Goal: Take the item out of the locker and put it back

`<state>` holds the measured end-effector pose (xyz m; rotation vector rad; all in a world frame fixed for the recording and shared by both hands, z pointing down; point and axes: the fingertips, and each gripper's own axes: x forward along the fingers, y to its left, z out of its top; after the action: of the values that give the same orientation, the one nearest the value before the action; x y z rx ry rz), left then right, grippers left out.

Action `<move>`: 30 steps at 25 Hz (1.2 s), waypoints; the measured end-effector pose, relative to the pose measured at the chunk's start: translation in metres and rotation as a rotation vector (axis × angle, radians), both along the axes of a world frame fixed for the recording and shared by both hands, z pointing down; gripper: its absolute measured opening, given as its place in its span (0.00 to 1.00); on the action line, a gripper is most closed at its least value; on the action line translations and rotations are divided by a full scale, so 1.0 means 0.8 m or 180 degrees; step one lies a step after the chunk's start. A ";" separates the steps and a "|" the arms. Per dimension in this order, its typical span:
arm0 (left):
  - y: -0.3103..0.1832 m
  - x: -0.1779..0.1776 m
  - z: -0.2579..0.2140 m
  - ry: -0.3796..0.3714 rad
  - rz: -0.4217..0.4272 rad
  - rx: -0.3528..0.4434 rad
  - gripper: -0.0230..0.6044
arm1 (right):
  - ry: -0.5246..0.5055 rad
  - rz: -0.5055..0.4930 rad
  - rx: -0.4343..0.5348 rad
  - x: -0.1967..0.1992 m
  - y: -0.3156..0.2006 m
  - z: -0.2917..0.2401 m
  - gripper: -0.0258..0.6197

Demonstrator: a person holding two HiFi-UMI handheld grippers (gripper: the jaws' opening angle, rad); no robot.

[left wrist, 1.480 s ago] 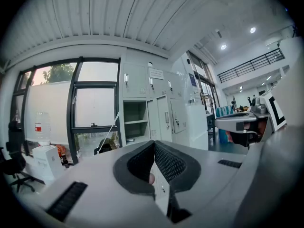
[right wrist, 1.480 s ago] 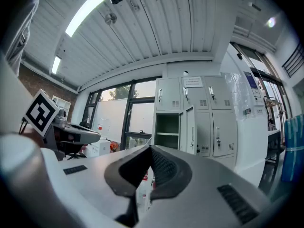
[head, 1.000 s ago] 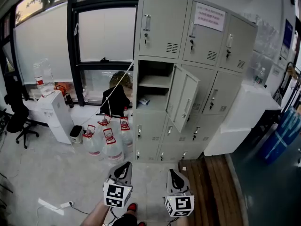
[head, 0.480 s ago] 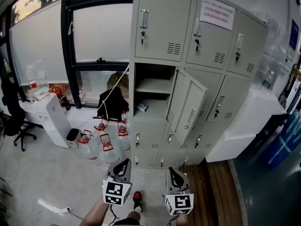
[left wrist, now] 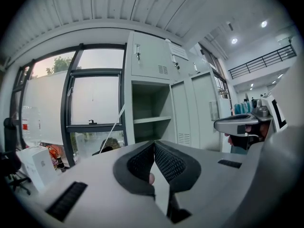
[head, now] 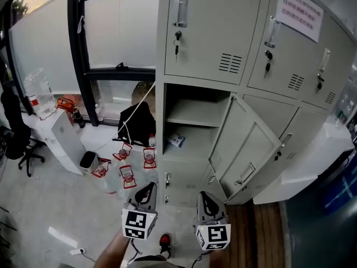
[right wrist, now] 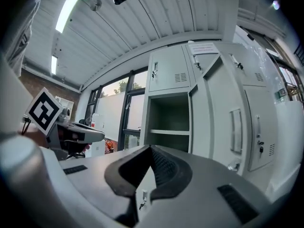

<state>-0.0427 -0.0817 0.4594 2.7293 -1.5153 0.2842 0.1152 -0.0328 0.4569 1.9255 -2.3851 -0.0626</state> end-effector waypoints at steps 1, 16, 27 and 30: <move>-0.018 0.001 0.001 0.0000 -0.0018 -0.0007 0.07 | 0.0001 -0.0022 -0.0005 0.000 -0.020 0.001 0.06; -0.181 -0.004 0.038 -0.0051 -0.0314 -0.0197 0.07 | 0.0096 -0.0417 -0.0196 -0.015 -0.223 0.033 0.06; -0.244 -0.004 0.064 -0.0017 -0.0668 -0.0351 0.07 | 0.0600 -0.0769 -0.0455 -0.033 -0.326 0.076 0.06; -0.253 -0.006 0.073 -0.0030 -0.0737 -0.0392 0.07 | 0.0809 -0.0860 -0.0604 -0.043 -0.354 0.097 0.06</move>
<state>-0.0472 -0.2838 0.5179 2.4343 -1.7328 0.3720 0.0811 -0.3157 0.5347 1.4142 -2.3642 -0.0871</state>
